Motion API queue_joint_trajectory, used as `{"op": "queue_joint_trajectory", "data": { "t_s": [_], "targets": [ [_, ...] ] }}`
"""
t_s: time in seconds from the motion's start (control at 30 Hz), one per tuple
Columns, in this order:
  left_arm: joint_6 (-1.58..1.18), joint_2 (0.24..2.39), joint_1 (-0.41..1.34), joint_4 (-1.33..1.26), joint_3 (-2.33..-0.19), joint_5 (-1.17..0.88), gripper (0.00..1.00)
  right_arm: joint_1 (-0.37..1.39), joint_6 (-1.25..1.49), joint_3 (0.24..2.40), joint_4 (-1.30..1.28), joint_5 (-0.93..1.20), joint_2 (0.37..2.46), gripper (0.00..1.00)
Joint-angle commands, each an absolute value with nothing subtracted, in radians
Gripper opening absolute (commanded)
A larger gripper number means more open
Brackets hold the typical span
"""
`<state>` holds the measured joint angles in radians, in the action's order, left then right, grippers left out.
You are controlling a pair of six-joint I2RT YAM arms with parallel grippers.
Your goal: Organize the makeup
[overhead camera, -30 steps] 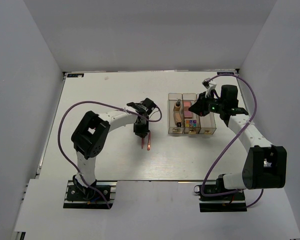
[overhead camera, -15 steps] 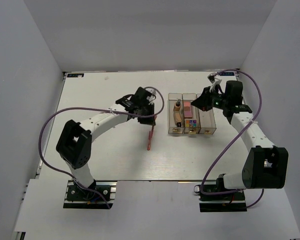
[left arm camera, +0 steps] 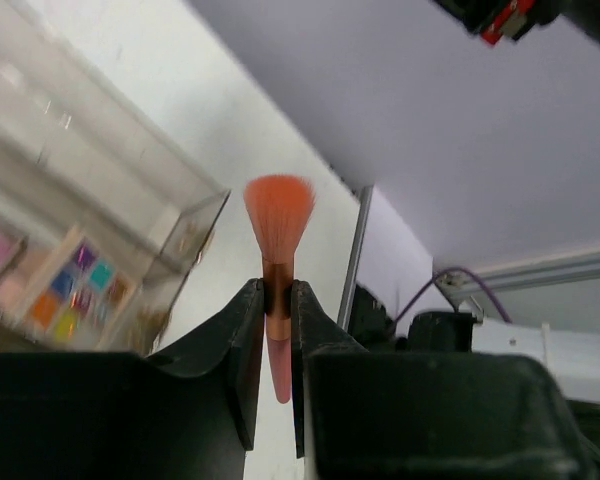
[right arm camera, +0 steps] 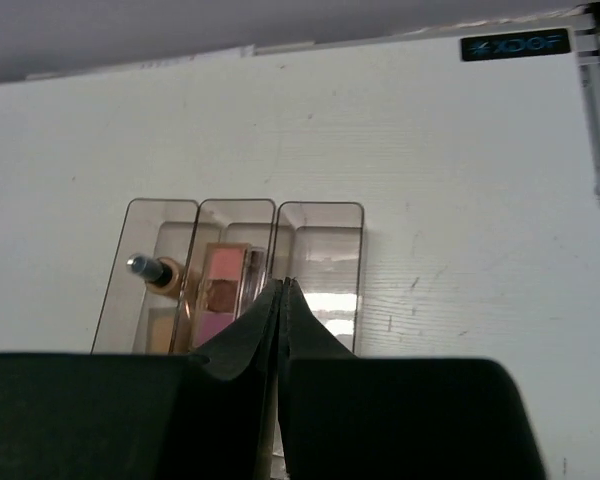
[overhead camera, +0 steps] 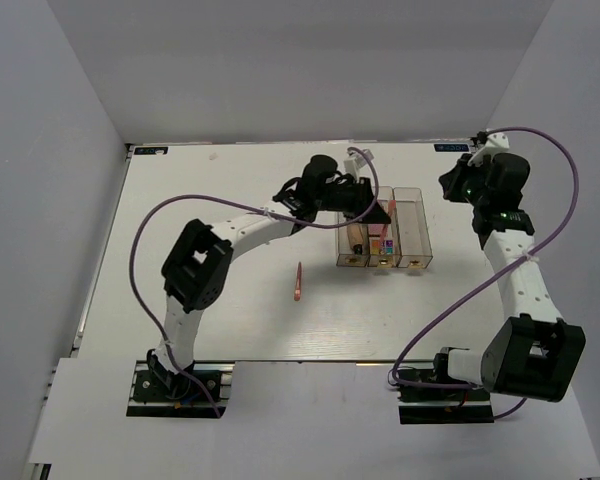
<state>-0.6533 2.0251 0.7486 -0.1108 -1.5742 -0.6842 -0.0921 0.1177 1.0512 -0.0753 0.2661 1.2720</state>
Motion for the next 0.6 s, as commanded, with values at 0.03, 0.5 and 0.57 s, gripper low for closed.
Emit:
{"op": "queue_joint_trajectory", "data": {
  "t_s": [0.03,0.5,0.57],
  "targets": [
    [-0.736,2.127,0.773,-0.360,-1.732,-0.730,0.05,-0.124,0.161,1.058,-0.012,0.166,1.207,0.00],
    [-0.822,2.382,0.844,-0.493,-1.903,-0.405,0.18,-0.176,0.183,0.979,0.034,0.245,1.134,0.00],
    [-0.811,2.425,0.853,-0.468,-1.965,-0.374,0.21,-0.178,0.184,0.974,0.037,0.255,1.132,0.00]
  ]
}}
